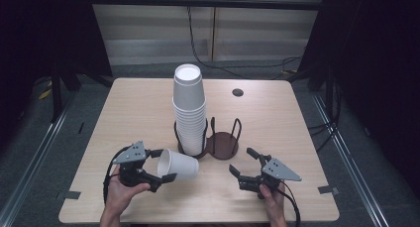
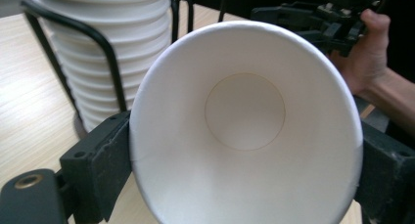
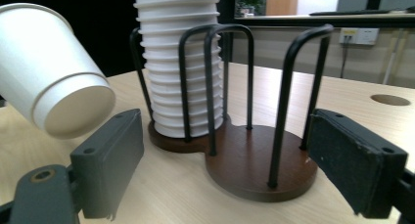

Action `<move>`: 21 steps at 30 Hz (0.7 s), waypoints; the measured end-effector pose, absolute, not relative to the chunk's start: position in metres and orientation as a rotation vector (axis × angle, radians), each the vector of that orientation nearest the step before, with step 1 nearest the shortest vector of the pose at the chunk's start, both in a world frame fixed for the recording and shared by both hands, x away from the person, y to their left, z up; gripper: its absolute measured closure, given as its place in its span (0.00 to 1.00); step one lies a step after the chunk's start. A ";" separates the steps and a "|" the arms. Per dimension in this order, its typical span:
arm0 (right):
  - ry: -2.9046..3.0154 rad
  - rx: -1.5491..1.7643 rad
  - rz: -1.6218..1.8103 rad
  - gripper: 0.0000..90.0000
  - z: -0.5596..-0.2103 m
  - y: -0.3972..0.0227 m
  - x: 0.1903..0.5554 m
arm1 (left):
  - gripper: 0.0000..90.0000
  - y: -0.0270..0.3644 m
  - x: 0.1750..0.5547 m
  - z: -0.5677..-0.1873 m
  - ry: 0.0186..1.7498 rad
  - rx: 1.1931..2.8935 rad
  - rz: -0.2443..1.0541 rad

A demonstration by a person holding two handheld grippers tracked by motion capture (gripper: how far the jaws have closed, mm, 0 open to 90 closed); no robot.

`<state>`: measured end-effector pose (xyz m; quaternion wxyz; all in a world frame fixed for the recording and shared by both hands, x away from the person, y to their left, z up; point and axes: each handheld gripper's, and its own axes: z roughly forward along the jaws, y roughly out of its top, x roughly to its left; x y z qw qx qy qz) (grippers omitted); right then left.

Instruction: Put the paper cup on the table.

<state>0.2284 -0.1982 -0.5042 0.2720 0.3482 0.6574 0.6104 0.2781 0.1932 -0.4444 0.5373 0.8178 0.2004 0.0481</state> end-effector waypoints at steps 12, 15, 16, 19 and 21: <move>1.720 0.916 1.635 0.15 -0.509 -0.198 0.226 | 0.11 0.225 0.278 -0.437 0.557 1.892 0.181; 1.715 0.916 1.639 0.15 -0.509 -0.199 0.225 | 0.11 0.229 0.279 -0.435 0.575 1.894 0.192; 1.715 0.907 1.648 0.15 -0.510 -0.199 0.225 | 0.11 0.230 0.280 -0.435 0.583 1.902 0.200; 1.695 0.874 1.677 0.15 -0.511 -0.201 0.223 | 0.11 0.234 0.284 -0.433 0.609 1.925 0.214; 1.680 0.862 1.680 0.15 -0.511 -0.201 0.221 | 0.11 0.236 0.286 -0.432 0.618 1.932 0.214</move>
